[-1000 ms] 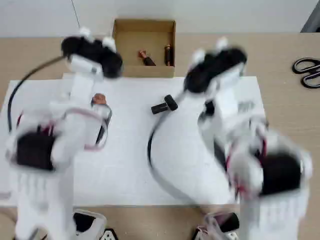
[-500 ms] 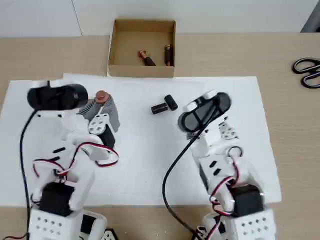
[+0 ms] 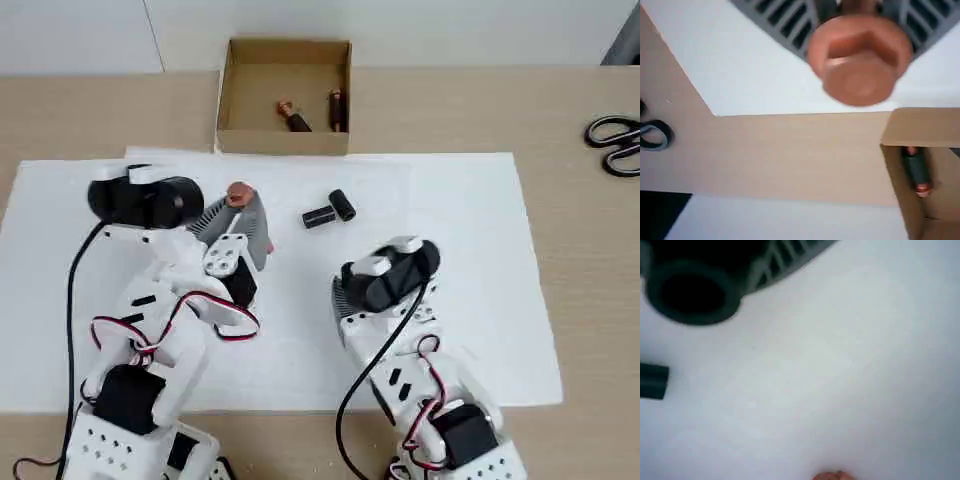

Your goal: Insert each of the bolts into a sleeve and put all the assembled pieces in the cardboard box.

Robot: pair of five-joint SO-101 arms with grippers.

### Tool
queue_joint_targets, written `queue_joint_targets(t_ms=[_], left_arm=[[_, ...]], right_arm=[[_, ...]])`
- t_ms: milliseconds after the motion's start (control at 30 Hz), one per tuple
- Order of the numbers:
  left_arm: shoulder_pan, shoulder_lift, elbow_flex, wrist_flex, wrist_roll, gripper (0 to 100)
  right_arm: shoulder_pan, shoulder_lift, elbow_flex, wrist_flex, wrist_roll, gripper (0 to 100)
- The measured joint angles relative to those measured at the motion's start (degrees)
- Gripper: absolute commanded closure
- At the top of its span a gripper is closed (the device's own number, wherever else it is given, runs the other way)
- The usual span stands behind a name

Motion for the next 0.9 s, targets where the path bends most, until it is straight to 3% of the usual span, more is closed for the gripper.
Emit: queue_joint_targets(t_ms=[400,900], left_arm=[[8.6,0.0,0.4,0.0,0.0,99],[12.1,-0.3,5.0,-0.1,0.0,99]], right_arm=[[-4.6,-1.2,3.5,-2.1,-0.4,99.5],[-7.6,-1.2,3.8,-3.6,1.3,99.5]])
